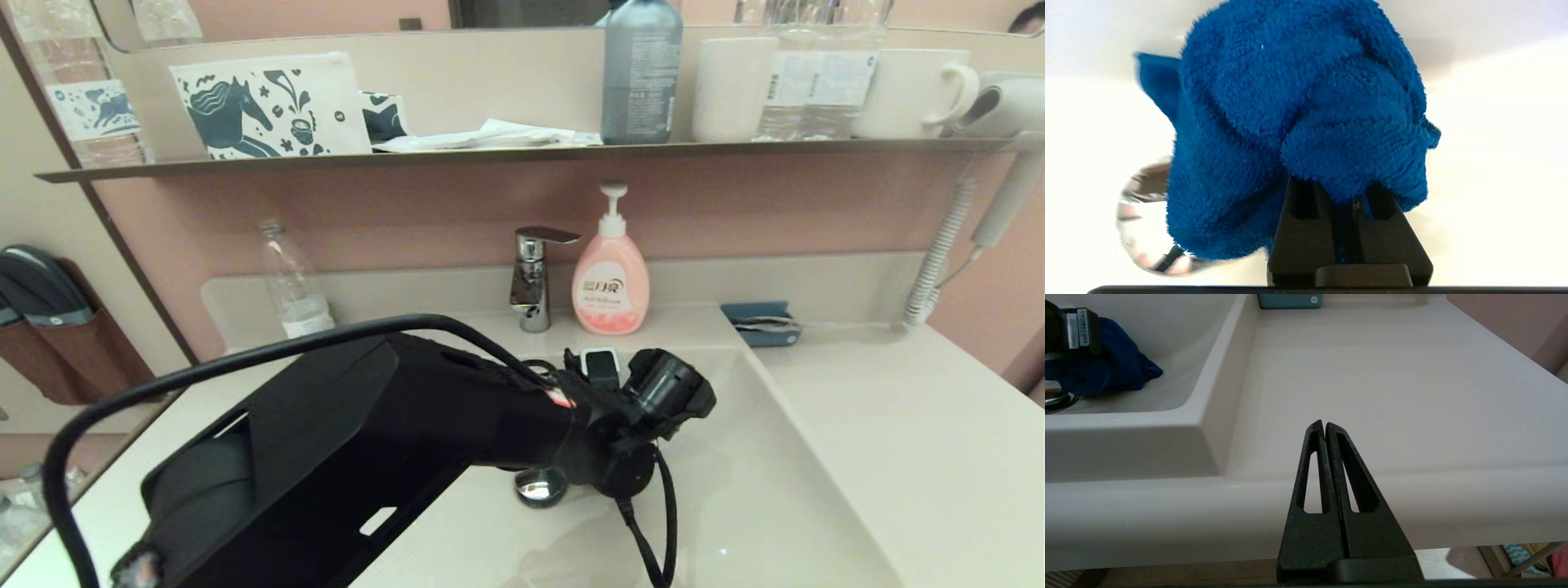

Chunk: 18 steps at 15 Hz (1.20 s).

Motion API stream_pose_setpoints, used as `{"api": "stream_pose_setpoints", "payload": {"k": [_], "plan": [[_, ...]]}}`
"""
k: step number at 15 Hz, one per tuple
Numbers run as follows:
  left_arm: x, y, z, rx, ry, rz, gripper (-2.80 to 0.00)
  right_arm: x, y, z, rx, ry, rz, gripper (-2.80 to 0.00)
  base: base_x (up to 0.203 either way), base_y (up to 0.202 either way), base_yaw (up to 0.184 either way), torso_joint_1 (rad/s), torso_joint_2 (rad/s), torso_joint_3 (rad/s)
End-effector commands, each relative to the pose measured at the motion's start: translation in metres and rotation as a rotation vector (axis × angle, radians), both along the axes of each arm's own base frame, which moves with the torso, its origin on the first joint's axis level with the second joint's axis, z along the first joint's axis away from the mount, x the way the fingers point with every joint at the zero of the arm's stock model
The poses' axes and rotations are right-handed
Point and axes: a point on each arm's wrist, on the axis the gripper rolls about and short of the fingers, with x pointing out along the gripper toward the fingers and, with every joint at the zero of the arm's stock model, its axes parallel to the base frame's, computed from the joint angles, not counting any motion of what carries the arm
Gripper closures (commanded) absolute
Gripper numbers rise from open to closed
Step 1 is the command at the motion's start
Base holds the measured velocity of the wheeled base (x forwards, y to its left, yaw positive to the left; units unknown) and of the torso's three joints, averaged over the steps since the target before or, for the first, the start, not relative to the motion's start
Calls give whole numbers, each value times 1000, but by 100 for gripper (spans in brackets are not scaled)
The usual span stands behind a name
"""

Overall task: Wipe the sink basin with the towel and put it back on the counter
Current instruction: Wipe the sink

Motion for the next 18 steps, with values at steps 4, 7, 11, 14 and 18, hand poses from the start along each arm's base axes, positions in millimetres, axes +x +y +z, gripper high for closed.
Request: {"api": "stream_pose_setpoints", "payload": {"k": [4, 7, 11, 14, 18], "plan": [[1, -26, 5, -3, -21, -5, 0, 0, 0, 0, -1, 1, 0, 0, 0, 0, 0, 0, 0, 0], [-7, -38, 0, 8, -18, -35, 0, 0, 0, 0, -1, 1, 0, 0, 0, 0, 0, 0, 0, 0], [-13, -42, 4, -11, -16, -52, 0, 0, 0, 0, 0, 1, 0, 0, 0, 0, 0, 0, 0, 0], [-22, -46, 17, -54, -34, -67, 0, 0, 0, 0, 0, 1, 0, 0, 0, 0, 0, 0, 0, 0], [-41, -50, 41, -109, -34, -118, 0, 0, 0, 0, 0, 1, 0, 0, 0, 0, 0, 0, 0, 0]]}}
